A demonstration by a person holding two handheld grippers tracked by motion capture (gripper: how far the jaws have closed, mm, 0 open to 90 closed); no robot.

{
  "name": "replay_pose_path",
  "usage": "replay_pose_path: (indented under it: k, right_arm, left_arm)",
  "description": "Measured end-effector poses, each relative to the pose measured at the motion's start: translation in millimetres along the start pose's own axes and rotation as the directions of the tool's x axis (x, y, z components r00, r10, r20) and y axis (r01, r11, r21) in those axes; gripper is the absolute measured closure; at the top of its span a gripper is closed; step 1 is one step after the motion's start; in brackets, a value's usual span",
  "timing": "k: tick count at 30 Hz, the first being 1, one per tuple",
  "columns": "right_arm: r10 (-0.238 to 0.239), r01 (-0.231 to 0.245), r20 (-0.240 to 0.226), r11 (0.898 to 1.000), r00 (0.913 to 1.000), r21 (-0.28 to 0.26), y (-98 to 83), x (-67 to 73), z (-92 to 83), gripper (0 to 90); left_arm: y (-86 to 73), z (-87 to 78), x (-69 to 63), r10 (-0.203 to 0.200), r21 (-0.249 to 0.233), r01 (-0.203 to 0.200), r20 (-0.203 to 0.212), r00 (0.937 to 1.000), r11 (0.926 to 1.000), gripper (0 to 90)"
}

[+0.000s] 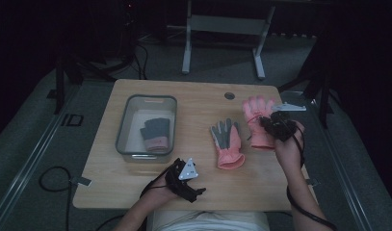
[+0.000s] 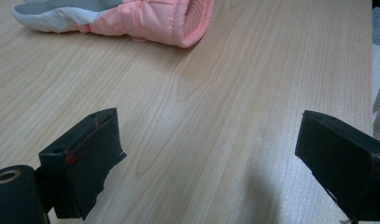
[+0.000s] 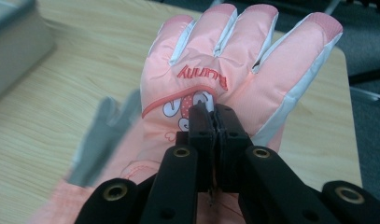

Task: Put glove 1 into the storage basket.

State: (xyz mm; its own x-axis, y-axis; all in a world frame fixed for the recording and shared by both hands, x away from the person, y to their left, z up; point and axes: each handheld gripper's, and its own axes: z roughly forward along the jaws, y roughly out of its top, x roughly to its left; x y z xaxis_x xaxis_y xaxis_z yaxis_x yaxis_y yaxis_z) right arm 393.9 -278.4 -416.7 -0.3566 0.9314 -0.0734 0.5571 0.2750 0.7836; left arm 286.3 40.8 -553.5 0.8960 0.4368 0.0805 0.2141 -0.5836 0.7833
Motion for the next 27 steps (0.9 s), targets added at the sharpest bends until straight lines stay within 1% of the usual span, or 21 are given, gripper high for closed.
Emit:
replay_pose_path:
  k: [2, 5, 7, 9, 12, 14, 17, 19, 23, 25, 27]
  right_arm:
    - [-0.003, 0.003, -0.012, 1.0, 0.9999, -0.017, 6.4, 10.6, -5.0, 87.2]
    - [0.007, -0.008, -0.036, 0.999, 0.9993, -0.033, 9.1, 23.7, -9.7, 87.2]
    - [-0.009, 0.007, -0.054, 0.999, 0.9985, -0.033, 10.2, 34.8, -10.2, 87.2]
    - [-0.029, 0.027, -0.067, 0.999, 0.9973, -0.034, 10.8, 45.4, -9.3, 87.2]
    - [-0.044, 0.041, -0.089, 0.999, 0.9951, -0.028, 9.4, 59.6, -5.0, 87.2]
    - [-0.041, 0.04, -0.103, 0.999, 0.9939, -0.014, 7.7, 66.9, -0.3, 87.2]
    - [-0.019, 0.019, -0.098, 1.0, 0.995, -0.001, 3.2, 74.9, 5.9, 87.2]
    - [-0.018, 0.019, -0.078, 1.0, 0.9968, 0.012, -1.0, 80.2, 11.0, 87.2]
    - [-0.018, 0.021, -0.068, 0.999, 0.9975, 0.037, -9.0, 88.3, 21.2, 87.2]
    - [-0.018, 0.02, -0.051, 0.999, 0.9986, 0.046, -12.0, 91.3, 25.5, 87.2]
    - [-0.007, 0.01, -0.049, 0.998, 0.9988, 0.063, -15.8, 92.5, 32.2, 87.2]
  left_arm:
    - [0.2, -0.5, 0.1, 0.001, -0.001, -0.001, -0.003, 1.0, 1.0, 6.5]
    - [0.1, -1.1, 0.2, 0.002, -0.002, -0.002, -0.003, 1.0, 1.0, 6.5]
    - [0.2, -1.0, 0.2, 0.005, 0.0, -0.005, -0.004, 1.0, 1.0, 6.5]
    - [0.3, -0.5, -0.3, 0.002, -0.004, -0.002, -0.002, 1.0, 1.0, 6.5]
    - [0.4, 0.1, -1.0, 0.003, -0.002, -0.003, -0.001, 1.0, 1.0, 6.5]
    - [0.3, 0.3, -1.1, 0.002, -0.001, -0.002, -0.001, 1.0, 1.0, 6.5]
    - [0.2, 0.2, -0.9, 0.004, 0.003, -0.004, -0.003, 1.0, 1.0, 6.5]
    - [0.8, -0.3, -1.3, 0.003, 0.001, -0.003, -0.003, 1.0, 1.0, 6.5]
    - [1.0, -0.3, -1.7, 0.006, 0.001, -0.006, -0.004, 1.0, 1.0, 6.5]
    - [1.2, 0.0, -2.1, 0.003, -0.001, -0.003, -0.007, 1.0, 1.0, 6.5]
    - [1.1, -0.4, -1.8, 0.007, 0.002, -0.007, -0.006, 1.0, 1.0, 6.6]
